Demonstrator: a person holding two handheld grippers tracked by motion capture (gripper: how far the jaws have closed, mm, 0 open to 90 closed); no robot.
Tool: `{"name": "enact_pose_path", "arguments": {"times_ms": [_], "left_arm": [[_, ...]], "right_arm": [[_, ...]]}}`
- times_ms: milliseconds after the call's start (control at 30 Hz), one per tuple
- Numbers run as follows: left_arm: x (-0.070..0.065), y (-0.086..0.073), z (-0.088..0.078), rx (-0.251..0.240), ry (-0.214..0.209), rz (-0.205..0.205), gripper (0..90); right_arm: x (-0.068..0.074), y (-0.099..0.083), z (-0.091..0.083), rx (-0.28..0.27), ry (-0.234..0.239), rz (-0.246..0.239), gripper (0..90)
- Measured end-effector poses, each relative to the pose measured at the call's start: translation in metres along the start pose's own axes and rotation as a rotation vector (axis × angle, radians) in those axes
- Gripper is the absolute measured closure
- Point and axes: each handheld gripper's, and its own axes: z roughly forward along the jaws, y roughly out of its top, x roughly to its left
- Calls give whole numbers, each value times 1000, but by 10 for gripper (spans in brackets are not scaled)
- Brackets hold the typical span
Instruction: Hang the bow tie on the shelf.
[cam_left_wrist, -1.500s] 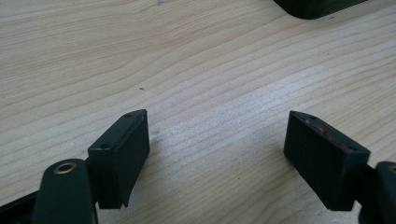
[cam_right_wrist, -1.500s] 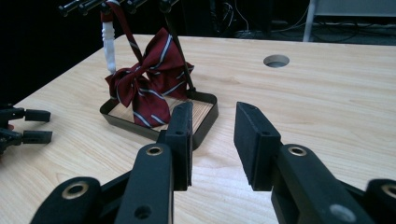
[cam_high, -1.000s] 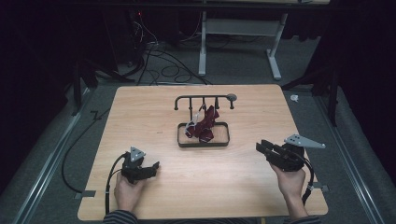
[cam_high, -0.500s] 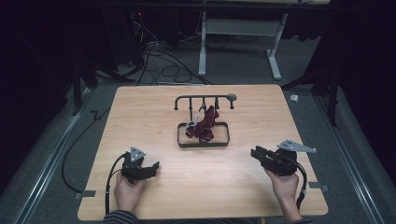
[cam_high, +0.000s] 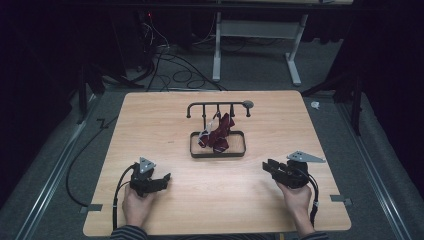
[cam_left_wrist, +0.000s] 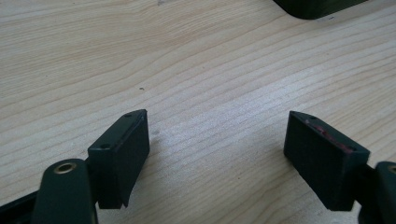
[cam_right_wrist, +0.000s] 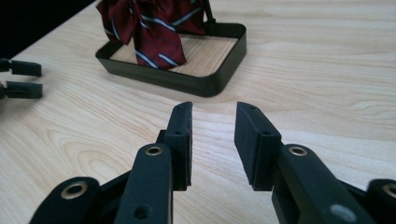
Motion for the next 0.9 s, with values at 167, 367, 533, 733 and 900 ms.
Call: {"name": "enact_pose_path", "arguments": {"times_ms": [167,367,533,733,900], "left_arm": [[0,0,0,0,0,0,229],[0,0,0,-1,1,0,229],[0,0,0,0,0,0,229],[0,0,0,0,0,0,229],[0,0,0,-1,-1,0,230]], "right_arm": [[-3,-5,8,26,-15,11,690],[-6,-11,18,53,-32,12,690],[-4,-13,24,79,-68,-16,686],[-3,-13,32,96,-73,-24,685],[-1,-14,39,110,-89,-38,684]]}}
